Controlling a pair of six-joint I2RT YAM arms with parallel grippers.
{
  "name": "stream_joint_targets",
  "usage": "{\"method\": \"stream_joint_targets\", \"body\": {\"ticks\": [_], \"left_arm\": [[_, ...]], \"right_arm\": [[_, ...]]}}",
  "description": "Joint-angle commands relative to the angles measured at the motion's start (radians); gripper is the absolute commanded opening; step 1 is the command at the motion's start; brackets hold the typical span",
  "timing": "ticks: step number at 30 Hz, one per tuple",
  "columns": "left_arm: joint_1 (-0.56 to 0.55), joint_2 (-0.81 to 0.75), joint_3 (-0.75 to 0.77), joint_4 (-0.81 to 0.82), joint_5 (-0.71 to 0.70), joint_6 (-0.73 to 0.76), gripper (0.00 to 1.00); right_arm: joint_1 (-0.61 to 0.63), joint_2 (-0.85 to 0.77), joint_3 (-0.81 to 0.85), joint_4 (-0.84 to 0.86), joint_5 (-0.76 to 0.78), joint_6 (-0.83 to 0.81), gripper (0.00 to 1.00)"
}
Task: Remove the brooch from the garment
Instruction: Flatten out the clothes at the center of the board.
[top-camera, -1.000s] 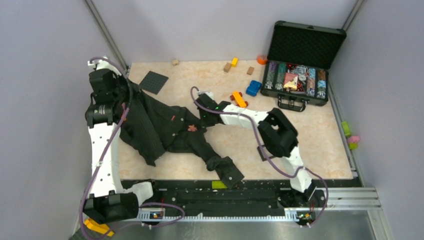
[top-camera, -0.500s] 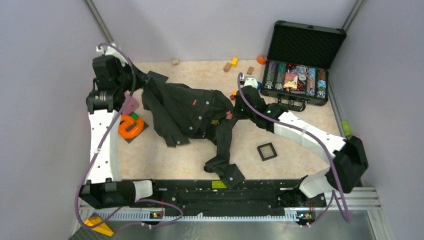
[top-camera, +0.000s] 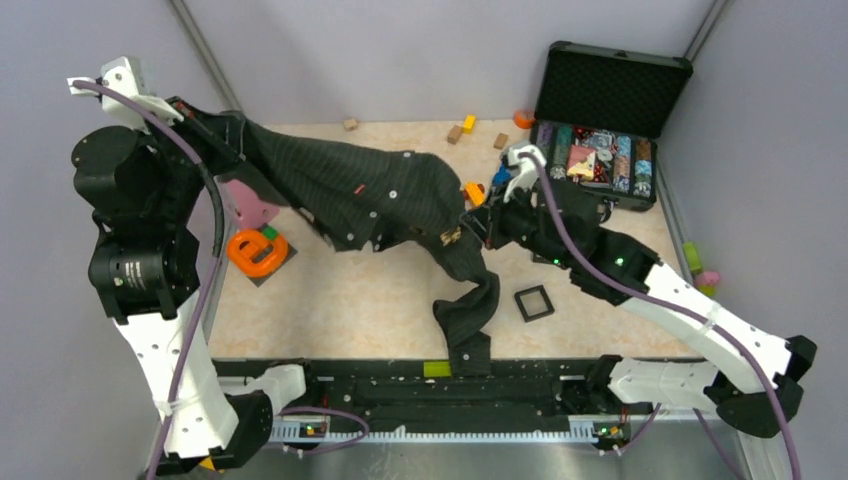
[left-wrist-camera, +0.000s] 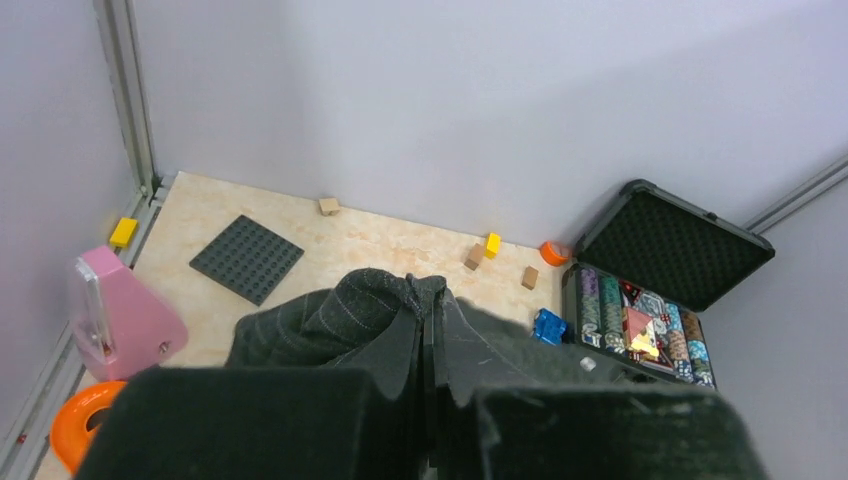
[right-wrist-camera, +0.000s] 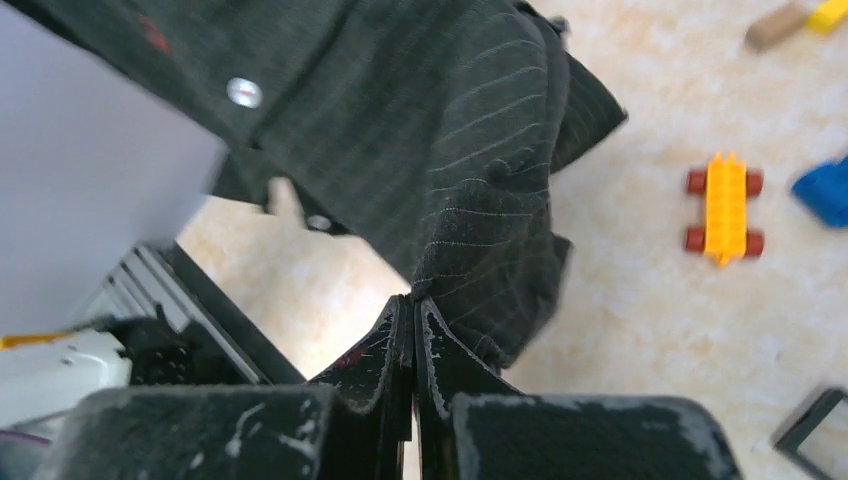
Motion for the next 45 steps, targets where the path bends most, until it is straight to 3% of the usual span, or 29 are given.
{"method": "stream_joint_targets", "body": {"ticks": [1, 9, 10, 11, 13, 14, 15, 18, 22, 29, 33, 36, 40, 45], "left_arm": [[0.002, 0.124, -0.101, 0.092, 0.008, 0.032, 0.00], [-0.016, 0.571, -0.082, 0.263, 0.123, -0.037, 0.00], [-0.027, 0.613, -0.077, 0.265, 0.111, -0.041, 0.04], [-0.043, 0.645, -0.072, 0.265, 0.096, -0.039, 0.17], [-0.073, 0.687, -0.058, 0.231, 0.021, -0.053, 0.73], [-0.088, 0.696, -0.049, 0.203, -0.025, -0.053, 0.94], [-0.101, 0.694, -0.048, 0.179, -0.063, -0.040, 0.97], [-0.136, 0.646, -0.058, 0.135, -0.103, 0.001, 0.98], [-0.157, 0.471, -0.202, 0.132, -0.102, 0.014, 0.98], [-0.280, 0.023, -0.856, 0.330, -0.012, -0.049, 0.86], [-0.327, -0.163, -1.137, 0.421, 0.064, -0.117, 0.83], [-0.364, -0.199, -1.283, 0.501, 0.147, -0.172, 0.82], [-0.433, -0.123, -1.367, 0.649, 0.311, -0.219, 0.80], [-0.533, 0.031, -1.346, 0.656, 0.248, -0.175, 0.81]], "right_arm": [[0.020, 0.049, -0.130, -0.022, -0.012, 0.062, 0.00], [-0.037, 0.186, -0.198, -0.044, -0.012, 0.208, 0.00], [-0.056, 0.206, -0.208, -0.036, -0.027, 0.216, 0.00], [-0.069, 0.224, -0.218, -0.024, -0.042, 0.218, 0.01], [-0.082, 0.243, -0.233, -0.004, -0.046, 0.213, 0.20], [-0.084, 0.248, -0.235, 0.002, -0.043, 0.208, 0.27], [-0.085, 0.253, -0.232, 0.007, -0.042, 0.199, 0.33], [-0.085, 0.271, -0.216, 0.001, -0.048, 0.141, 0.45], [-0.080, 0.283, -0.228, 0.046, -0.176, -0.032, 0.46], [-0.035, 0.367, -0.152, 0.117, -0.284, -0.144, 0.41], [0.020, 0.493, -0.052, 0.056, -0.183, -0.137, 0.41], [0.025, 0.541, -0.089, 0.057, -0.171, -0.101, 0.37], [0.047, 0.523, -0.229, 0.093, -0.115, -0.038, 0.28], [0.047, 0.460, -0.451, 0.246, -0.133, 0.033, 0.25]]}}
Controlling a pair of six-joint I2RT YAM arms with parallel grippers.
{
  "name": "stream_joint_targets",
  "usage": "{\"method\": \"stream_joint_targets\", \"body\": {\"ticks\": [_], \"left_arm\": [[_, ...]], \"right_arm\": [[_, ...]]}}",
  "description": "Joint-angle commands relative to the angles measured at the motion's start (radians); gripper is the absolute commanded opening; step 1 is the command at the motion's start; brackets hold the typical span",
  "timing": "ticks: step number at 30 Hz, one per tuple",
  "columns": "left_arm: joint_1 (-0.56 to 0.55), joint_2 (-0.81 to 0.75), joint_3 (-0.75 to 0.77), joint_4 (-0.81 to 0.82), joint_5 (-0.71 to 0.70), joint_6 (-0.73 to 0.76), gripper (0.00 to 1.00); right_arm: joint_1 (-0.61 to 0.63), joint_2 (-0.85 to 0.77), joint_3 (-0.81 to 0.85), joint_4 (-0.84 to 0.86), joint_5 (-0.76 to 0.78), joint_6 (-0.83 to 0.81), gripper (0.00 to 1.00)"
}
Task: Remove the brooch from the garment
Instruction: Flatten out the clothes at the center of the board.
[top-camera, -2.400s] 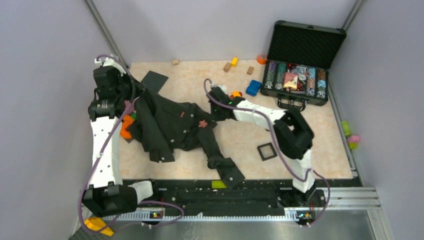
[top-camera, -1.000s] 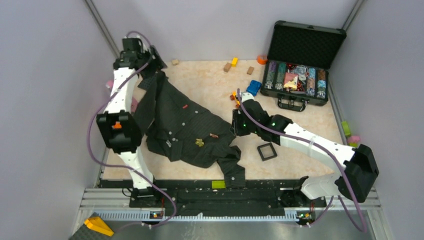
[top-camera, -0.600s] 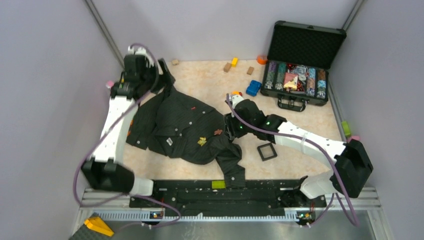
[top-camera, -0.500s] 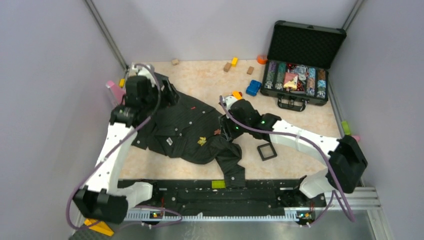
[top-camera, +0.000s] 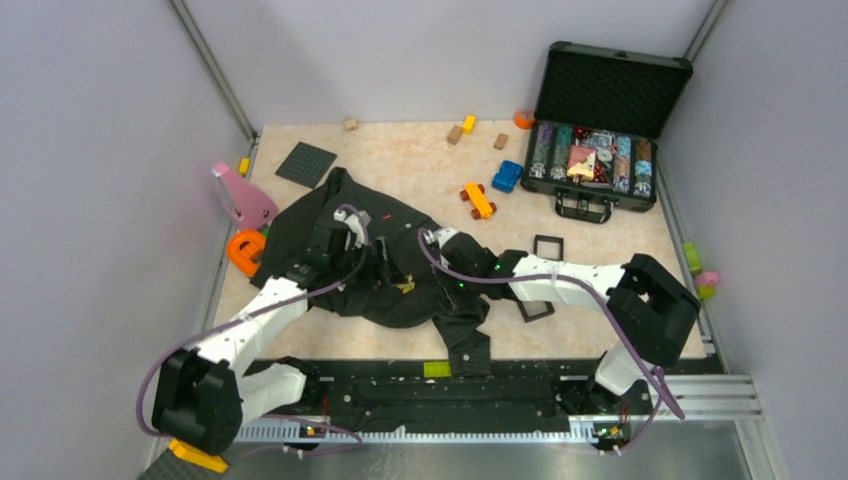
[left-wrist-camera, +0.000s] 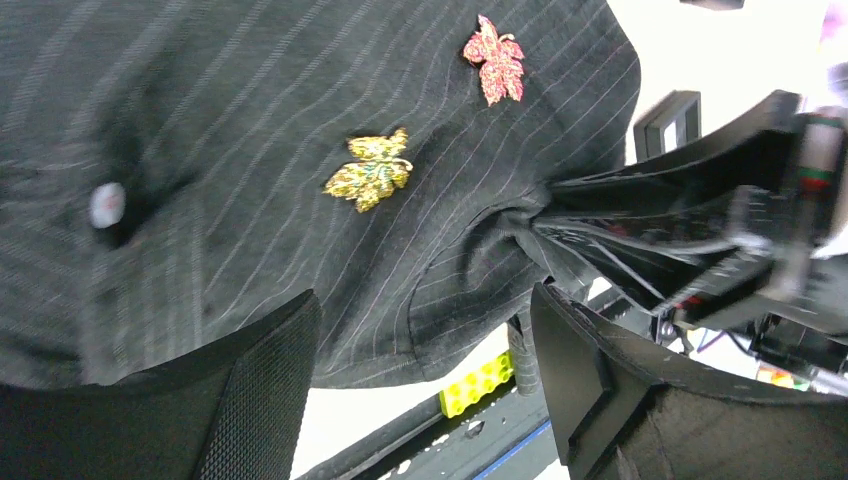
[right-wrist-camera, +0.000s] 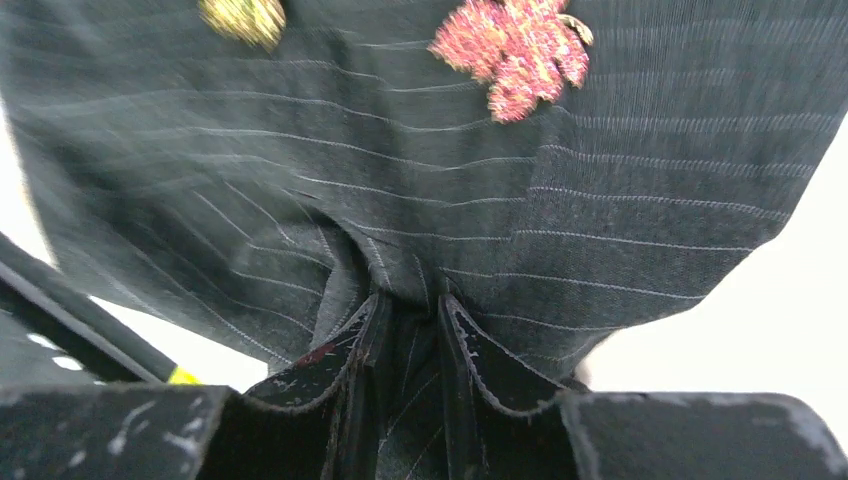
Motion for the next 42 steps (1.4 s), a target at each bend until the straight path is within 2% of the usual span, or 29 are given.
{"method": "stream_joint_targets", "body": {"ticks": [1, 4, 7, 14, 19, 22, 28, 33, 37, 42], "left_arm": [[-0.063, 0.112, 0.035, 0.118, 0.012, 0.022, 0.81], [-0.105, 0.184, 0.086, 0.059, -0.087, 0.063, 0.78], [-0.142, 0.177, 0.105, 0.051, -0.190, 0.076, 0.73], [-0.160, 0.163, 0.109, 0.057, -0.248, 0.071, 0.71], [-0.158, 0.209, 0.101, 0.066, -0.226, 0.053, 0.71], [-0.157, 0.219, 0.085, 0.074, -0.233, 0.049, 0.70], [-0.090, 0.168, -0.010, 0.145, -0.155, 0.011, 0.62], [-0.025, 0.056, -0.137, 0.243, -0.040, -0.006, 0.57], [-0.022, 0.061, -0.166, 0.239, 0.037, -0.006, 0.52], [-0.022, 0.042, -0.202, 0.221, 0.015, -0.005, 0.50]], "right_arm": [[0.012, -0.048, -0.132, 0.119, 0.014, 0.072, 0.25], [0.012, -0.010, -0.118, 0.088, 0.072, 0.106, 0.23], [0.011, -0.059, -0.135, 0.101, 0.109, 0.128, 0.24], [0.010, -0.218, -0.123, 0.098, 0.139, 0.081, 0.38], [0.006, -0.193, -0.033, 0.054, 0.142, 0.051, 0.40], [0.006, -0.143, 0.016, 0.073, 0.091, 0.046, 0.40], [-0.002, -0.028, 0.086, 0.183, -0.082, 0.098, 0.39], [-0.021, 0.066, 0.118, 0.235, -0.149, 0.176, 0.40], [-0.040, 0.122, 0.114, 0.259, -0.184, 0.215, 0.40], [-0.069, 0.177, 0.118, 0.276, -0.223, 0.250, 0.41]]}}
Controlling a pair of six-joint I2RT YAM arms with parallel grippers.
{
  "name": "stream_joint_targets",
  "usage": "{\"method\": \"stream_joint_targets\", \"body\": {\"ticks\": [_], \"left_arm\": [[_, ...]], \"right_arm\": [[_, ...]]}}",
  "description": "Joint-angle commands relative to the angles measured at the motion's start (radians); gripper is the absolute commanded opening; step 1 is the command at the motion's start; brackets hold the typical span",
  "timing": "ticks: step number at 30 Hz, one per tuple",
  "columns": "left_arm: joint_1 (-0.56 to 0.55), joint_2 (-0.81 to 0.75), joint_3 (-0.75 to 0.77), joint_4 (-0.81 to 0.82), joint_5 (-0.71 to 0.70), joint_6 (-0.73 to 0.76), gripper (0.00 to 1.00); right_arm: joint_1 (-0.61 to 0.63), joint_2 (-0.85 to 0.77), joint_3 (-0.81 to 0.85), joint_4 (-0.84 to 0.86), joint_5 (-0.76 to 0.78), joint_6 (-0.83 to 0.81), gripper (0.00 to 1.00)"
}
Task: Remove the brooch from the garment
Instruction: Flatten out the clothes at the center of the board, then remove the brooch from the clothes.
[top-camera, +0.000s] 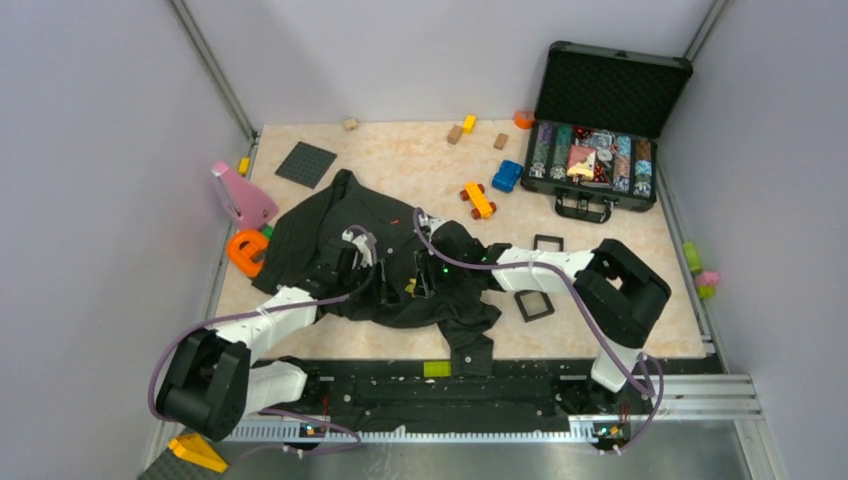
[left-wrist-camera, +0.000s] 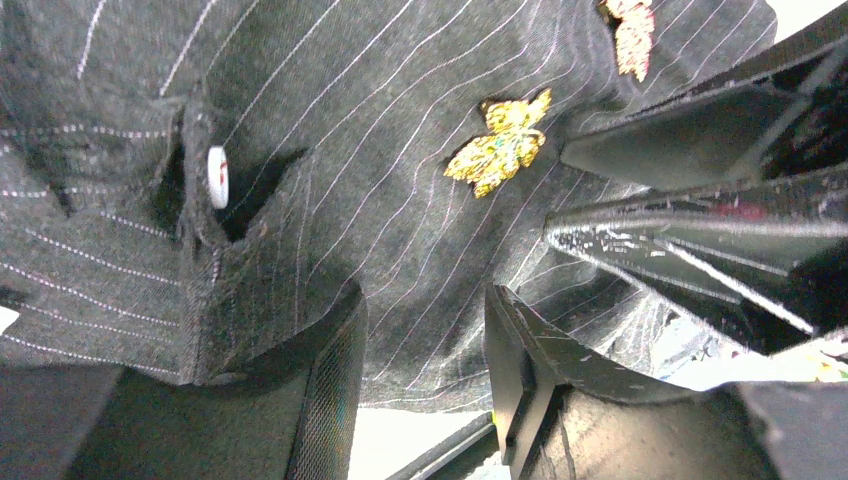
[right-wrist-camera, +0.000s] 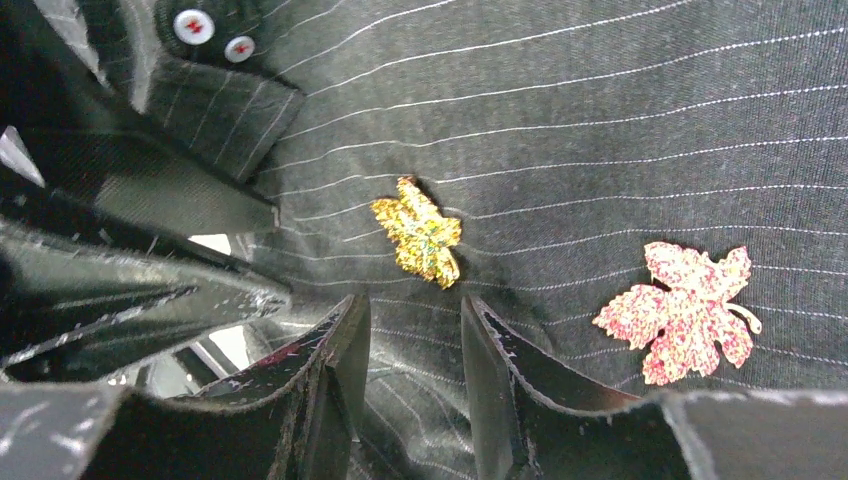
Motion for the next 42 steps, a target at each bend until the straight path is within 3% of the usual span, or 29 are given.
{"method": "stream_joint_targets", "body": {"ticks": [1, 8, 12, 14, 17, 21, 31, 36, 39, 42], "left_arm": [[0.003, -0.029, -0.027, 0.021, 0.016, -0.001, 0.50], [0.003, 0.009, -0.032, 0.029, 0.009, 0.010, 0.49], [0.003, 0.011, -0.044, 0.046, 0.016, 0.011, 0.48], [0.003, -0.007, -0.052, 0.046, 0.013, 0.007, 0.48], [0.003, -0.027, -0.055, 0.033, 0.003, 0.008, 0.48], [0.003, -0.074, -0.049, 0.011, -0.014, 0.013, 0.48], [-0.024, -0.369, -0.124, 0.085, -0.089, 0.055, 0.54], [-0.028, -0.547, -0.200, 0.227, -0.121, 0.068, 0.58], [-0.037, -0.640, -0.265, 0.364, -0.092, 0.149, 0.56], [-0.048, -0.715, -0.303, 0.421, -0.185, 0.209, 0.59]], "right_arm": [[-0.034, 0.041, 0.039, 0.057, -0.057, 0.056, 0.41], [-0.040, 0.108, 0.081, 0.088, -0.101, 0.071, 0.41], [-0.040, 0.121, 0.085, 0.153, -0.165, 0.111, 0.37], [-0.040, 0.121, 0.094, 0.160, -0.175, 0.124, 0.31], [-0.046, 0.122, 0.105, 0.173, -0.194, 0.149, 0.13], [-0.070, 0.120, 0.102, 0.198, -0.243, 0.211, 0.00], [-0.137, 0.005, 0.069, 0.158, -0.354, 0.381, 0.00], [-0.169, -0.033, 0.065, 0.150, -0.436, 0.459, 0.00], [-0.174, -0.044, 0.061, 0.146, -0.463, 0.515, 0.00], [-0.185, -0.036, 0.064, 0.133, -0.500, 0.582, 0.01]]}}
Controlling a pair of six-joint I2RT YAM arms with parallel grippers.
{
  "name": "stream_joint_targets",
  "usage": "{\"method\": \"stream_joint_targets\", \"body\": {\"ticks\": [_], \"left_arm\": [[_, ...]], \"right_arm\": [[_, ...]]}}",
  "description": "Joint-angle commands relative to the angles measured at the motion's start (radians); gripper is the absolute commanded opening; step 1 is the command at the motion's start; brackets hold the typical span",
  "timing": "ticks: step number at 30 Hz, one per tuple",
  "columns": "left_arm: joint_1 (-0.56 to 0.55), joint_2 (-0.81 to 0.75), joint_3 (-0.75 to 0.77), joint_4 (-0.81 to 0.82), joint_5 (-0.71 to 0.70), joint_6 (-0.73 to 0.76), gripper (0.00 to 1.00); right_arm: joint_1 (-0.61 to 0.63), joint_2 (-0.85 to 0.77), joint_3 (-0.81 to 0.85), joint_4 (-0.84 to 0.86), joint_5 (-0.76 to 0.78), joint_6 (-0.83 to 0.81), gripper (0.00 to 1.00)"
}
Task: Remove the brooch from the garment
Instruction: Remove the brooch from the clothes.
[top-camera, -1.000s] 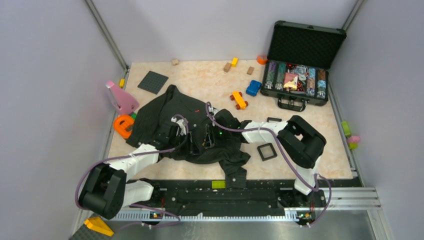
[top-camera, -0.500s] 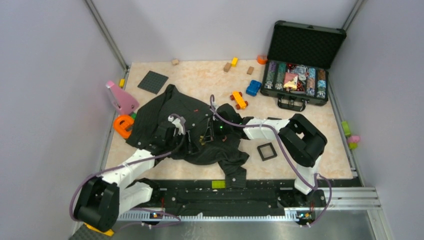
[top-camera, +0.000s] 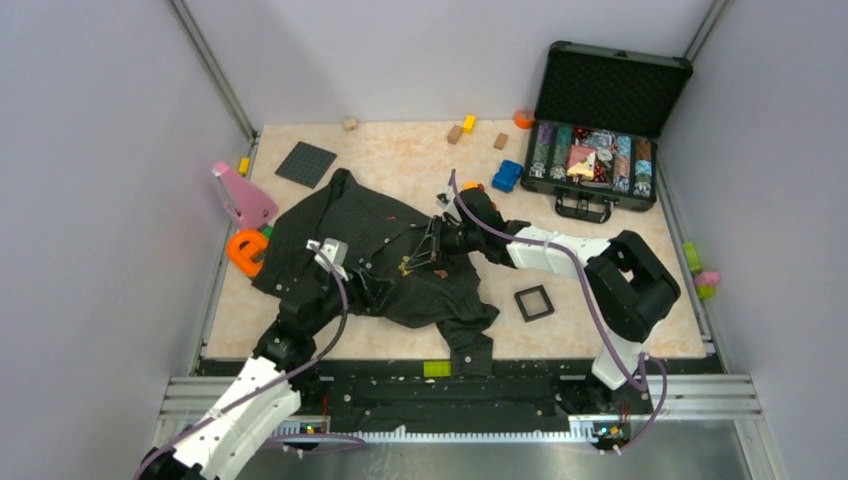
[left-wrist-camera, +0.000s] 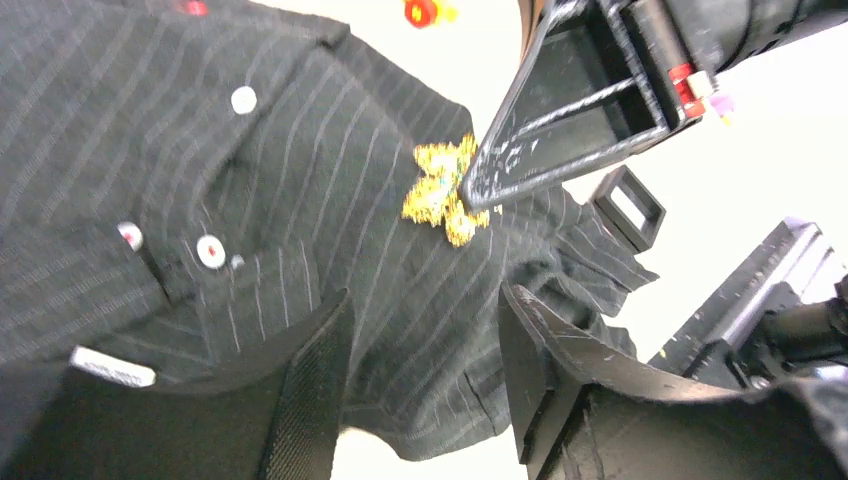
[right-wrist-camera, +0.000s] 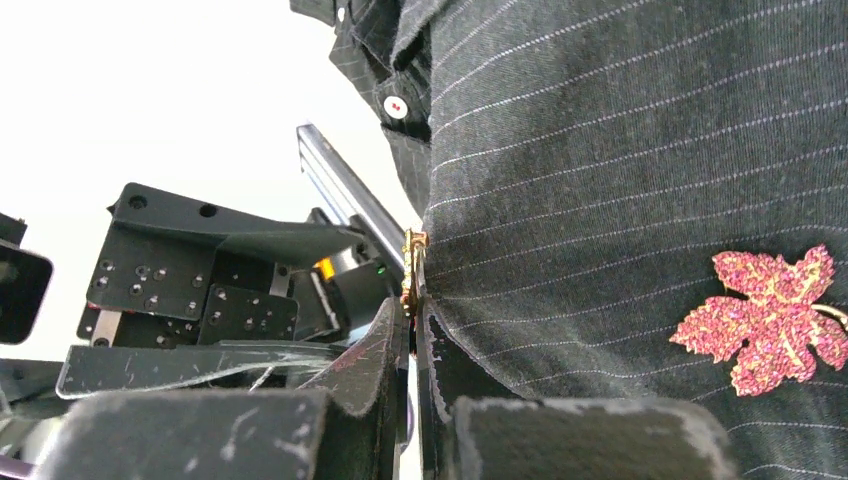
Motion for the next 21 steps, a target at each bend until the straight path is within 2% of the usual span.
{"method": "stream_joint_targets", "body": {"ticks": [1, 3, 4, 5, 7, 16, 21], "left_arm": [[-0.015, -0.086, -0.057, 0.213, -0.075, 0.138, 0.59], [-0.018, -0.097, -0.082, 0.285, -0.061, 0.200, 0.60], [-0.020, -0.094, -0.092, 0.321, -0.039, 0.239, 0.63], [-0.026, -0.086, -0.102, 0.360, -0.015, 0.278, 0.71], [-0.034, -0.060, -0.114, 0.425, 0.019, 0.359, 0.74], [-0.092, 0.045, -0.164, 0.603, 0.136, 0.638, 0.66], [-0.202, 0.122, -0.113, 0.543, 0.049, 0.784, 0.62]], "right_arm": [[-0.014, -0.042, 0.003, 0.018, -0.101, 0.129, 0.02], [-0.016, -0.051, 0.003, 0.016, -0.113, 0.150, 0.04], [-0.017, -0.059, 0.005, 0.008, -0.112, 0.157, 0.05], [-0.017, -0.067, 0.007, 0.002, -0.110, 0.164, 0.05], [-0.019, -0.080, 0.009, -0.007, -0.112, 0.183, 0.05], [-0.034, -0.102, 0.017, -0.031, -0.139, 0.242, 0.03], [-0.043, -0.125, 0.027, -0.118, -0.119, 0.240, 0.02]]}}
